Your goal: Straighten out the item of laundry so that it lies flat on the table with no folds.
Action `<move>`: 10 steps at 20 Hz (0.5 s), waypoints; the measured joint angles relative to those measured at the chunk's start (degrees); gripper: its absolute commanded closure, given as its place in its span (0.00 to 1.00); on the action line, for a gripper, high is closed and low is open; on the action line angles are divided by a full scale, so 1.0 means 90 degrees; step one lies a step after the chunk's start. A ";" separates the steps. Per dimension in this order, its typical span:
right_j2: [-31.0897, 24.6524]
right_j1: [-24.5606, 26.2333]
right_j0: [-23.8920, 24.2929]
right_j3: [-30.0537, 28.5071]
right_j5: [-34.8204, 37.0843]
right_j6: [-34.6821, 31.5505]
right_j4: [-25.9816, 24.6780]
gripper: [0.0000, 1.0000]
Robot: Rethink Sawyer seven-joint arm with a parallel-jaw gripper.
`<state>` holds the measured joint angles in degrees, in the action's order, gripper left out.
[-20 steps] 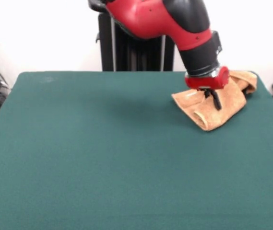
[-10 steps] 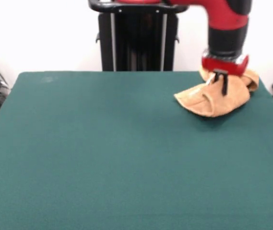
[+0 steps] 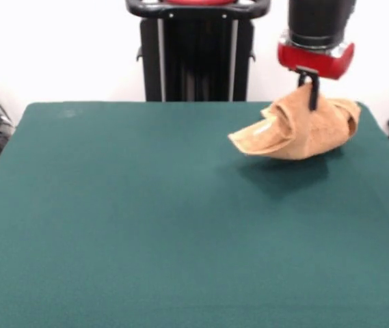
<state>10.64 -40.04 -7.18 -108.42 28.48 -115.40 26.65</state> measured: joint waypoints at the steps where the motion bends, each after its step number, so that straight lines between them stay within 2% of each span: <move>1: 0.0177 0.0018 -0.0063 0.0130 -0.0018 -0.0003 -0.0050 1.00; 6: 0.0756 0.0061 -0.0265 0.0613 -0.0542 -0.0003 -0.0250 1.00; 10: 0.0801 -0.0034 -0.0161 0.0884 -0.1181 -0.0003 -0.0352 1.00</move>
<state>17.85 -40.35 -8.63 -100.46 17.85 -115.42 23.47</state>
